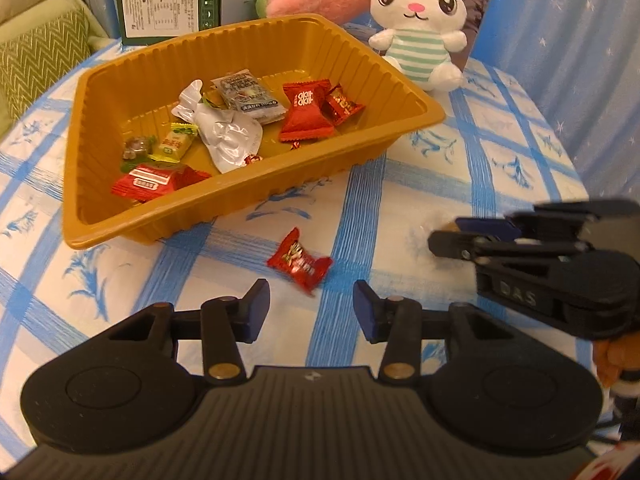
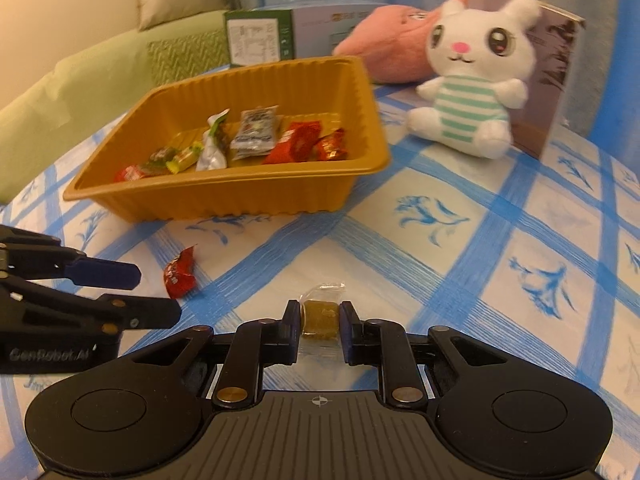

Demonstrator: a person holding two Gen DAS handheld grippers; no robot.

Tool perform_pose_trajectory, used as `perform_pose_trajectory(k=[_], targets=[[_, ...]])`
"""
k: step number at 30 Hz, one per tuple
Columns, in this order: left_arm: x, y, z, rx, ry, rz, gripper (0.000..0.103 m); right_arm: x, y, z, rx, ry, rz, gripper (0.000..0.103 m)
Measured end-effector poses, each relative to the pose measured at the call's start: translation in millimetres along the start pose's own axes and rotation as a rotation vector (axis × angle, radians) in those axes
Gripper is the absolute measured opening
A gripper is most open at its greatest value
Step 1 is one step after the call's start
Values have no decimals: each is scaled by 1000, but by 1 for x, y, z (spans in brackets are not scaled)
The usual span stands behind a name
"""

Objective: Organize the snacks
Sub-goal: 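Grasp the red wrapped candy with the left tool while the right holds the brown candy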

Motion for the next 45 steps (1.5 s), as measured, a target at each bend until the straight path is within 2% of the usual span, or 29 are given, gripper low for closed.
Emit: perform_pose_trajectory(k=[4, 8, 9, 11, 15, 17, 19, 24, 26, 28, 31, 34, 37, 39, 42, 45], targets=[[0, -5, 9, -10, 44, -20, 42, -9, 10, -4, -15, -46, -15, 21], [2, -12, 19, -12, 62, -4, 41, -16, 16, -11, -17, -79, -31, 21], [3, -14, 21, -9, 63, 5, 39, -17, 17, -12, -16, -86, -33, 21], [5, -18, 21, 0, 65, 17, 30, -19, 19, -16, -14, -96, -36, 20], [10, -19, 22, 4, 85, 15, 28, -20, 22, -22, -11, -108, -40, 20], [10, -17, 21, 6, 76, 11, 20, -20, 23, -23, -10, -113, -41, 20], [10, -15, 18, 9, 65, -6, 17, -19, 24, -25, -10, -117, -41, 21], [8, -8, 8, 27, 39, -19, 20, -16, 25, -28, -5, -118, -35, 21], [9, -8, 4, 41, 49, -13, 31, -14, 26, -29, -6, -120, -33, 21], [9, -9, 1, 52, 43, -4, 30, -13, 27, -30, -5, -122, -32, 20], [9, -10, -1, 36, 18, 14, 23, -12, 28, -31, -5, -122, -32, 20], [12, -11, 3, 39, 39, 0, 22, -10, 31, -33, -5, -125, -33, 21], [15, -10, 7, 56, 94, -44, 35, -9, 34, -34, -7, -127, -38, 21], [14, -7, 11, 33, 103, -57, 36, -9, 36, -35, -9, -129, -42, 21], [12, -11, 17, 28, 87, -26, 35, -11, 38, -36, -9, -135, -48, 21], [11, -20, 18, 47, 49, 21, 31, -12, 40, -37, -10, -139, -53, 21]])
Point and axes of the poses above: each gripper's, at about its wrist camera, not at the fingertips, and y roughly against the way its jaws point, x to its left, z to its top, the point moved 6 cm from there along -y, roughly the way its jaws point, and after that the axes turned 12 degrees about y, right-handed, at the moved point
